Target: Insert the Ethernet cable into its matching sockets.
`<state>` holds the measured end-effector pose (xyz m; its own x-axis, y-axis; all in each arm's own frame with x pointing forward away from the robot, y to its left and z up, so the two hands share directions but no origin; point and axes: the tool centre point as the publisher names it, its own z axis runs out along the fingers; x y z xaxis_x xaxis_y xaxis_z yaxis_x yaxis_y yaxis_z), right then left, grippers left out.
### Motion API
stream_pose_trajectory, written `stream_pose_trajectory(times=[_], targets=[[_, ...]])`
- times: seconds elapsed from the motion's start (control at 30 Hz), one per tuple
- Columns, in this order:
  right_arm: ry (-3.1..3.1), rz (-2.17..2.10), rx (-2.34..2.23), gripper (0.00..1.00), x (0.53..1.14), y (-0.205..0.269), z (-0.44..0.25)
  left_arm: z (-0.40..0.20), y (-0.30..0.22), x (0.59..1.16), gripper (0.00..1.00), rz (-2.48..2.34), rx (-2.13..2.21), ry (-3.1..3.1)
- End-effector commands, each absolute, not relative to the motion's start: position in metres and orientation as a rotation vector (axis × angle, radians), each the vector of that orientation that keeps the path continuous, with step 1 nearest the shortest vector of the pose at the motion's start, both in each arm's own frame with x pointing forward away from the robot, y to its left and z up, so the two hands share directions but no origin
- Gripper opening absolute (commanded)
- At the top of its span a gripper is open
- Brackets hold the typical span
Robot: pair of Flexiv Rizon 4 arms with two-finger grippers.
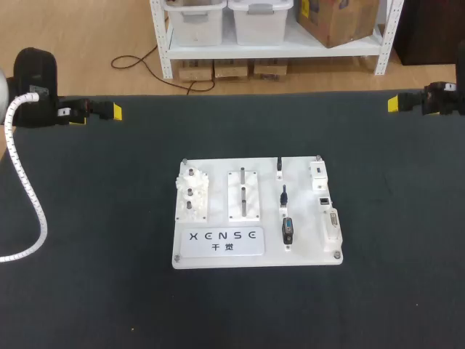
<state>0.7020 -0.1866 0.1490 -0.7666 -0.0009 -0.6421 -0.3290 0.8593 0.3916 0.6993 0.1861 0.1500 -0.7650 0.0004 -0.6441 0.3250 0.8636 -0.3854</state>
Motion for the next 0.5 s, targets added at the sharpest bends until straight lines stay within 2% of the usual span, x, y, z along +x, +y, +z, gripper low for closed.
stream_pose_trajectory(times=[0.03, 0.37, 0.5], targets=[[2.372, 0.65, -0.238, 1.0, 0.702, -0.186, 0.149, 0.151, 0.184, 0.7, 1.0, -0.631, 0.231, 2.38], [2.372, 0.65, -0.238, 1.0, 0.702, -0.186, 0.149, 0.151, 0.184, 0.7, 1.0, -0.631, 0.231, 2.38], [2.372, 0.65, -0.238, 1.0, 0.702, -0.186, 0.149, 0.154, 0.164, 0.705, 1.0, -0.65, 0.52, 2.281]])
